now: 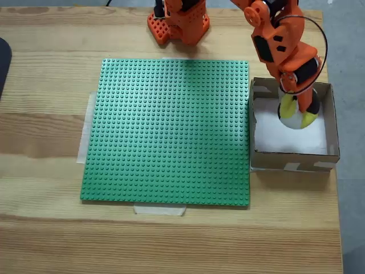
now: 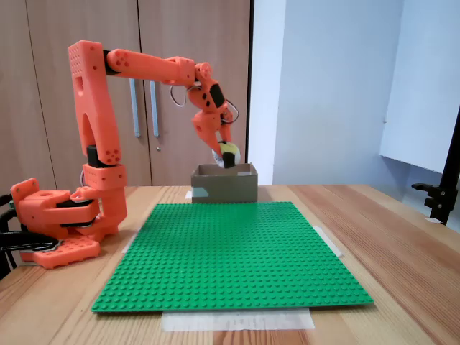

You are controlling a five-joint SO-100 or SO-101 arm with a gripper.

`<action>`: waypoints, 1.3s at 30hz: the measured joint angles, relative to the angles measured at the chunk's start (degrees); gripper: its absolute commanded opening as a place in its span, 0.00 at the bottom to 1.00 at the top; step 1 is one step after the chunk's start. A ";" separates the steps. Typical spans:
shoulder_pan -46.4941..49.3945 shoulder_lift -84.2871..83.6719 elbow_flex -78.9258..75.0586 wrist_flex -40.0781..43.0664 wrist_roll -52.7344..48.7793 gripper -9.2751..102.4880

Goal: Pick the ball and put it in the box.

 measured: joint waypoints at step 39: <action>0.35 4.04 0.88 2.20 1.49 0.29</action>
